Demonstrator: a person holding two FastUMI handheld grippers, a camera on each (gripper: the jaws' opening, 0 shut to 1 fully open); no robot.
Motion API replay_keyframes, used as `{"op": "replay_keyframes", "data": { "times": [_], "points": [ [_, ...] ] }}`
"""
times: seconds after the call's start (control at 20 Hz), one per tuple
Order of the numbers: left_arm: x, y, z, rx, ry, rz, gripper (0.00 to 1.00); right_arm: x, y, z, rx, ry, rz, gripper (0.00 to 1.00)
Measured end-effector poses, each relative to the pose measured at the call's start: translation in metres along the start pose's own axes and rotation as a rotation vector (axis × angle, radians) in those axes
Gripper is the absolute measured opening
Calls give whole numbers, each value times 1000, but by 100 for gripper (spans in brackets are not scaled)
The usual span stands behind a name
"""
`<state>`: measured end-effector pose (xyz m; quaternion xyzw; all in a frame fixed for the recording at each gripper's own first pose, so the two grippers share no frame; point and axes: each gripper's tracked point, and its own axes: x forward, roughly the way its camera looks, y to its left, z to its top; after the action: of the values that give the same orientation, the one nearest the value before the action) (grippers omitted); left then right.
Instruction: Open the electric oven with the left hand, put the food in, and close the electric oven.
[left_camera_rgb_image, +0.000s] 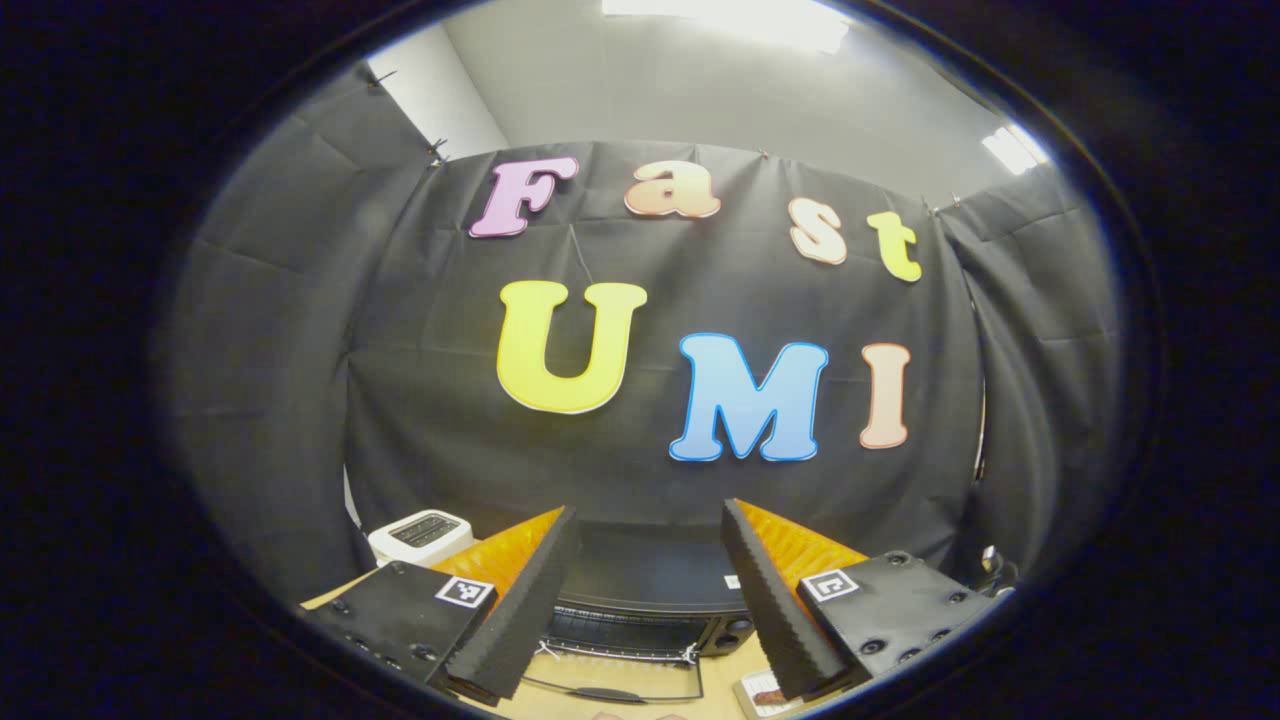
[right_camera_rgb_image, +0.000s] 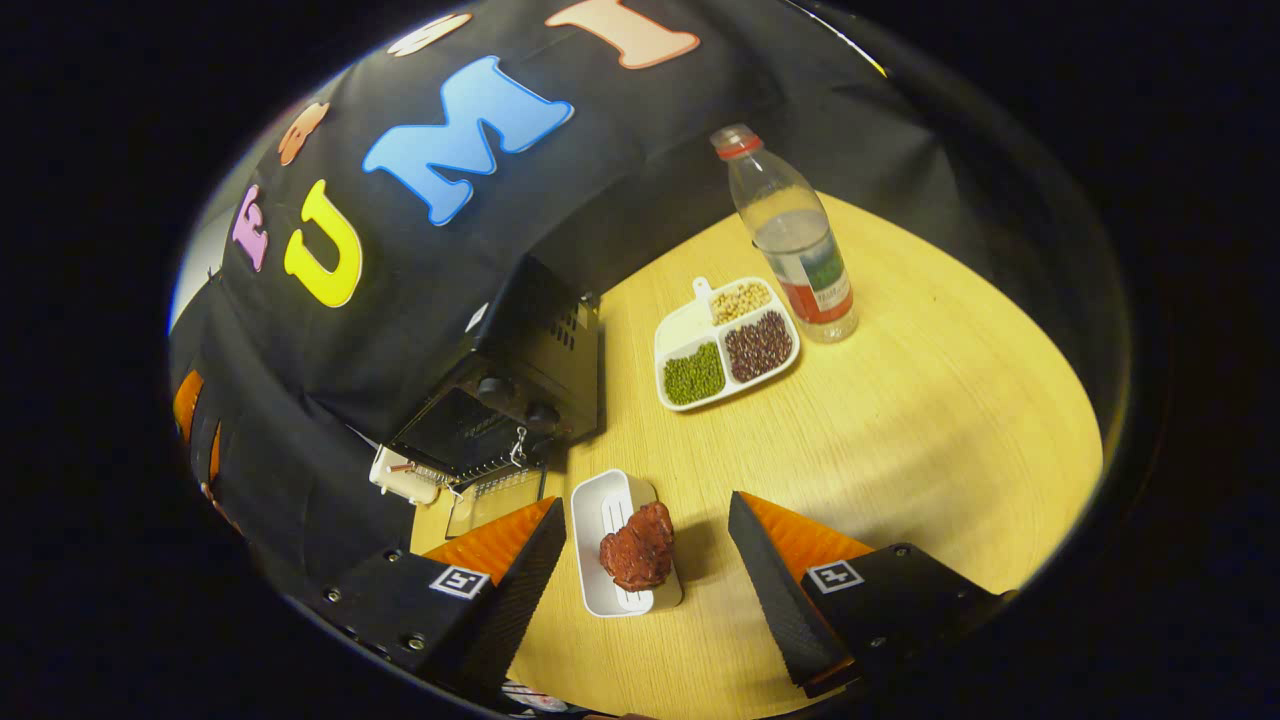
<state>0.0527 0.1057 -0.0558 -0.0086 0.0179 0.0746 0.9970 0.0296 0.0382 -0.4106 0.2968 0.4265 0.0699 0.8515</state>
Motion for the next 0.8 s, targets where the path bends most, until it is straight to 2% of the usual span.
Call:
{"op": "replay_keyframes", "data": {
  "times": [0.45,0.55,0.6,0.7,0.75,0.8],
  "points": [
    [-15,-21,-8,-22,23,72,100,36,-7,-37,30,167,88,100],
    [-18,-22,-9,-22,18,82,100,38,-7,-40,9,193,80,95],
    [-19,-22,-9,-26,17,83,100,38,-6,-41,11,208,80,80],
    [-19,-20,-13,-33,20,72,100,44,2,-45,2,199,94,69],
    [-17,-15,-16,-35,28,70,100,37,-1,-37,3,176,85,69],
    [-14,-10,-18,-40,40,68,92,35,-2,-35,11,174,72,30]
  ]
}}
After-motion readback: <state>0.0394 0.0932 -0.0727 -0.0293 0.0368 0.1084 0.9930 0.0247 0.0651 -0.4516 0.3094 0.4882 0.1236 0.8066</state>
